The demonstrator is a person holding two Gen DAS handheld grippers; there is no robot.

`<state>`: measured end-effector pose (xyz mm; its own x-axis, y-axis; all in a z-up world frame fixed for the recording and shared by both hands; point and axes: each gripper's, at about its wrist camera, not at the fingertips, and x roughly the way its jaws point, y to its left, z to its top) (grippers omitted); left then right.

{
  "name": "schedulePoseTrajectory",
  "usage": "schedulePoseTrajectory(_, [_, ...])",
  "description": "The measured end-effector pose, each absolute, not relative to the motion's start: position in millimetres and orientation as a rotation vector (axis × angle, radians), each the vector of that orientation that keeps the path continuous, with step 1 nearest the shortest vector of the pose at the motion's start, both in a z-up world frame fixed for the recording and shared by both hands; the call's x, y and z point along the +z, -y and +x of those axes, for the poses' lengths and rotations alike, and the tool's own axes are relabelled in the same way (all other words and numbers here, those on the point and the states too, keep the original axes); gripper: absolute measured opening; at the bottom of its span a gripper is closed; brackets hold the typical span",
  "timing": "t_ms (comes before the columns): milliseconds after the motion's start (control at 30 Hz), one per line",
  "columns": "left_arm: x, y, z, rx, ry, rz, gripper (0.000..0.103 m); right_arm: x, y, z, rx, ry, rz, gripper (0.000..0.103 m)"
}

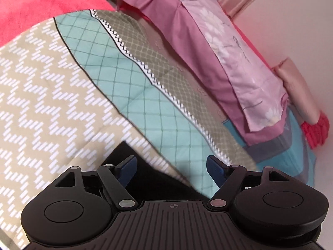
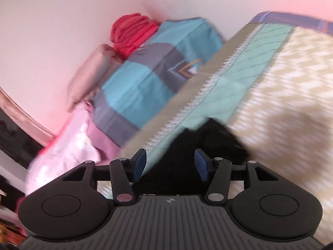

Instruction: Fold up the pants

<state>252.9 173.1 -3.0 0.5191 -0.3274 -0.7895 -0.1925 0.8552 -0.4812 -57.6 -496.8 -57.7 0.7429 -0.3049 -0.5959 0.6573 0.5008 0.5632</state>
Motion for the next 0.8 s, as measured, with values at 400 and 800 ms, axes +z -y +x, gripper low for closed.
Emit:
schedulePoseTrajectory(400, [-28, -124, 183, -0.18, -1.136, -0.389, 0.103, -86, 501, -39, -0.814, -0.586, 0.842, 0.045])
schedulePoseTrajectory(800, [-45, -91, 166, -0.18, -1.151, -0.092, 0.103, -68, 512, -17, -0.788, -0.667, 0.582, 0.006])
